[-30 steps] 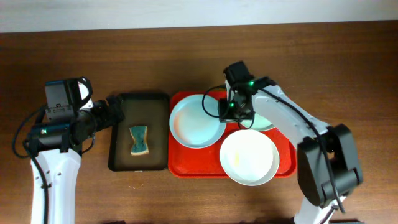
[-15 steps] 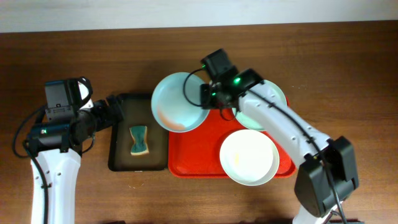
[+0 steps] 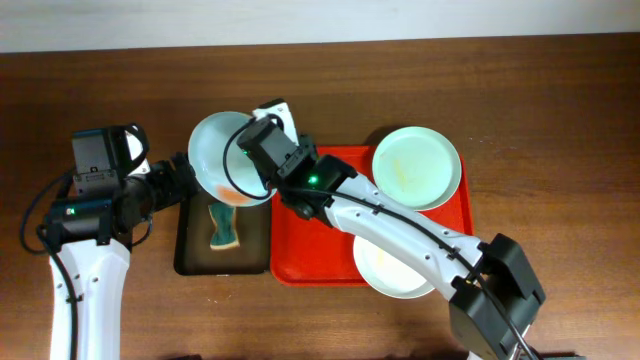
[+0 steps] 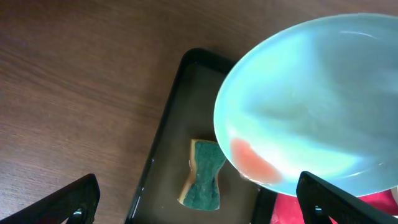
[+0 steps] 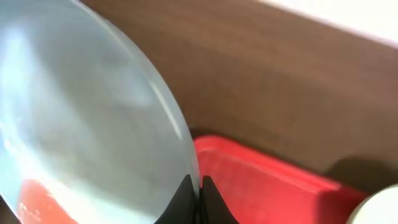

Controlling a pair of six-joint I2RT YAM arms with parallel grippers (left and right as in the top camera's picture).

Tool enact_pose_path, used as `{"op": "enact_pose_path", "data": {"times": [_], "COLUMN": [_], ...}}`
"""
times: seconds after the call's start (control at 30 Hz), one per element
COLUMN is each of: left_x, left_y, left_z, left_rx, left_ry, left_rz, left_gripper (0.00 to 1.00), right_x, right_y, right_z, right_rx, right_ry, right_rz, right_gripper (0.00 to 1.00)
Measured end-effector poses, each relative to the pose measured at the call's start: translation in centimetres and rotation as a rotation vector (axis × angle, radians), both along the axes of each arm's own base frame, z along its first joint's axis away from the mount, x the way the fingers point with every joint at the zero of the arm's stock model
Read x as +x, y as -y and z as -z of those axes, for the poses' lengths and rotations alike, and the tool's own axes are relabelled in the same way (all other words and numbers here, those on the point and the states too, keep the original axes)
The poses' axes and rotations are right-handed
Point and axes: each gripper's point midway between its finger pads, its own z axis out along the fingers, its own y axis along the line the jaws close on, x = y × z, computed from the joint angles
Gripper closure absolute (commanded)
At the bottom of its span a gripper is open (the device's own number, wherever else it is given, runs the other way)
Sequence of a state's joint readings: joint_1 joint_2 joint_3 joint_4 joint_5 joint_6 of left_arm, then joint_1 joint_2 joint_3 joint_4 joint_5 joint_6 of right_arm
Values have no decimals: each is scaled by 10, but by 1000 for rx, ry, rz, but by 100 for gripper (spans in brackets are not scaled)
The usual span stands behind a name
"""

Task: Clean dirty plates on tray and stack at the side
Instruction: 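Grip the light blue plate rim with the right gripper and lift it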

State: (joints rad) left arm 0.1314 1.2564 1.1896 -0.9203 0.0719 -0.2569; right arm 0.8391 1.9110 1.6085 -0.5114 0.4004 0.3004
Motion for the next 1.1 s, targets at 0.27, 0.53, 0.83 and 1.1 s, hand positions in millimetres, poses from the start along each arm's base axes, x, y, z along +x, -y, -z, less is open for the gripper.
{"op": "enact_pose_path", "data": {"times": [0.27, 0.53, 0.83, 1.1], "left_x": [0, 0, 0, 0], "left_y": [0, 0, 0, 0], "left_z": [0, 0, 0, 0], "left_rx": [0, 0, 0, 0], "left_ry": [0, 0, 0, 0], "left_rz": [0, 0, 0, 0], "left_gripper": [1, 1, 1, 1], "right_x": [21, 29, 13, 6], "right_y": [-12, -17, -45, -55], "right_z": [-70, -117, -144, -161], "right_rx": [-137, -261, -466, -545], "right_ry": [218, 356, 525, 611], "right_rz": [-139, -244, -449, -495], "right_gripper": [96, 96, 96, 96]}}
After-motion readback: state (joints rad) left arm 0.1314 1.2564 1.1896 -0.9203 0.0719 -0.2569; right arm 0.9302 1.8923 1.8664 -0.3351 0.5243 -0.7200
